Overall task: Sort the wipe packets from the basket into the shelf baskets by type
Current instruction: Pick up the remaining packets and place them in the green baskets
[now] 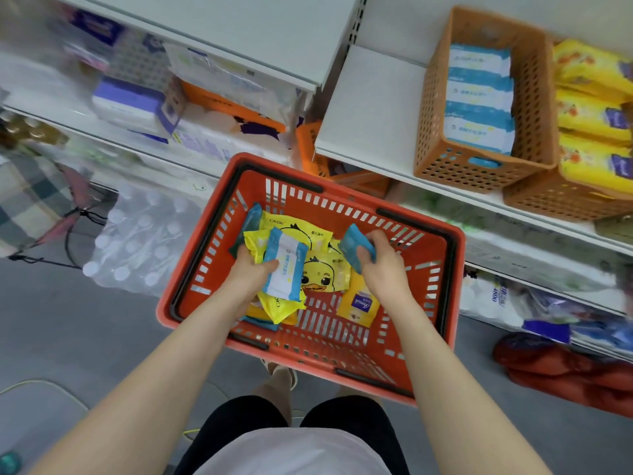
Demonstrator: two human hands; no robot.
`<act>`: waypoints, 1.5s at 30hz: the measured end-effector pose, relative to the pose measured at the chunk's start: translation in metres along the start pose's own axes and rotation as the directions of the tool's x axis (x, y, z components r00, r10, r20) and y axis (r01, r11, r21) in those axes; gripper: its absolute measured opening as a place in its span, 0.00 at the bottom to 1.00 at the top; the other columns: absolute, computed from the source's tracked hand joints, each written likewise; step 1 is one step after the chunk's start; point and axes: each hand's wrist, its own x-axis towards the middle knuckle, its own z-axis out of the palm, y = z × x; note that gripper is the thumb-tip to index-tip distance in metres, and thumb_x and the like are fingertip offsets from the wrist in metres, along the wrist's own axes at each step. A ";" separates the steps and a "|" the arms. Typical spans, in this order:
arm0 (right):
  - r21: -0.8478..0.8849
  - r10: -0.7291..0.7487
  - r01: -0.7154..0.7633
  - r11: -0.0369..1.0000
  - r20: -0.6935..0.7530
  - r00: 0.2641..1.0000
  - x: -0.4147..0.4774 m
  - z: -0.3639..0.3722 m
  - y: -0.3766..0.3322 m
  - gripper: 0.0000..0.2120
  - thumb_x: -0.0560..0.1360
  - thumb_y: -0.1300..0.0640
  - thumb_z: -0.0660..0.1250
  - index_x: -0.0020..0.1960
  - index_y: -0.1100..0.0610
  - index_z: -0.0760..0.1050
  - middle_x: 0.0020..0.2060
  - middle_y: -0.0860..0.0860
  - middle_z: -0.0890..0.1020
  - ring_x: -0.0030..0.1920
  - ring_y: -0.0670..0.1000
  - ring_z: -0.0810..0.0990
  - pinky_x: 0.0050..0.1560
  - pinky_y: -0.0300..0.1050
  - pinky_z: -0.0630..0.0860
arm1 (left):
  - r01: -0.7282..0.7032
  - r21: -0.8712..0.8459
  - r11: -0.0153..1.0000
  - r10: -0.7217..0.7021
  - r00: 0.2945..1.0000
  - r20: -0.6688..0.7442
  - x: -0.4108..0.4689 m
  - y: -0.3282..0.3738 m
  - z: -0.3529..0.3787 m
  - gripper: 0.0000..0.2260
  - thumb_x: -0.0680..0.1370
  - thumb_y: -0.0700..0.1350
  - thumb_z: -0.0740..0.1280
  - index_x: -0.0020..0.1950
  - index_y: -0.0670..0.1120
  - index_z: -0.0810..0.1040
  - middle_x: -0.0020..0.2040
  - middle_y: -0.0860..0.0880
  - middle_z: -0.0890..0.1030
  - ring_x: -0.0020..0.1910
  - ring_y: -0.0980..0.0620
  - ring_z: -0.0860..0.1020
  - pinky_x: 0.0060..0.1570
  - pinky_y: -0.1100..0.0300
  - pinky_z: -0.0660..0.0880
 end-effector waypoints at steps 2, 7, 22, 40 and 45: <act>0.092 -0.151 0.150 0.984 -0.002 0.989 -0.008 -0.009 -0.019 0.05 0.82 0.55 0.60 0.57 0.52 0.70 0.46 0.48 0.80 0.38 0.49 0.79 0.36 0.45 0.73 | 0.028 -0.065 0.997 -0.027 0.999 0.021 -0.001 0.003 0.004 0.23 0.81 0.42 0.66 0.73 0.52 0.62 0.64 0.46 0.78 0.59 0.42 0.79 0.51 0.41 0.79; 0.263 -0.284 0.188 0.946 0.397 0.873 -0.027 0.017 -0.025 0.09 0.76 0.59 0.67 0.47 0.45 0.73 0.67 0.41 0.75 0.64 0.41 0.75 0.63 0.46 0.75 | 0.072 -0.255 0.964 -0.042 0.992 0.122 -0.005 0.008 0.010 0.26 0.77 0.56 0.70 0.71 0.51 0.65 0.64 0.45 0.79 0.56 0.42 0.82 0.48 0.39 0.81; -0.457 -0.086 0.180 0.871 0.220 0.972 0.027 0.076 0.038 0.32 0.73 0.50 0.73 0.73 0.53 0.67 0.70 0.53 0.68 0.72 0.58 0.63 0.71 0.52 0.61 | -0.056 0.039 0.998 0.062 0.986 -0.155 0.011 -0.015 -0.005 0.38 0.75 0.43 0.74 0.77 0.47 0.54 0.69 0.44 0.74 0.64 0.41 0.76 0.63 0.41 0.74; -0.259 0.091 -0.050 0.965 0.147 0.985 0.022 0.037 0.026 0.24 0.75 0.46 0.70 0.69 0.51 0.74 0.71 0.54 0.72 0.72 0.56 0.68 0.70 0.52 0.64 | -0.076 -0.075 0.994 0.063 0.986 -0.156 0.012 -0.013 -0.005 0.33 0.74 0.40 0.74 0.74 0.48 0.60 0.65 0.46 0.77 0.61 0.43 0.78 0.62 0.41 0.75; -0.026 0.160 -0.158 0.987 0.094 0.983 0.006 0.006 0.008 0.27 0.76 0.47 0.70 0.72 0.54 0.69 0.69 0.52 0.74 0.69 0.54 0.72 0.66 0.47 0.69 | -0.133 -0.162 0.978 0.116 0.987 -0.108 -0.003 0.001 -0.006 0.28 0.70 0.40 0.74 0.67 0.49 0.67 0.59 0.48 0.81 0.55 0.45 0.81 0.57 0.41 0.78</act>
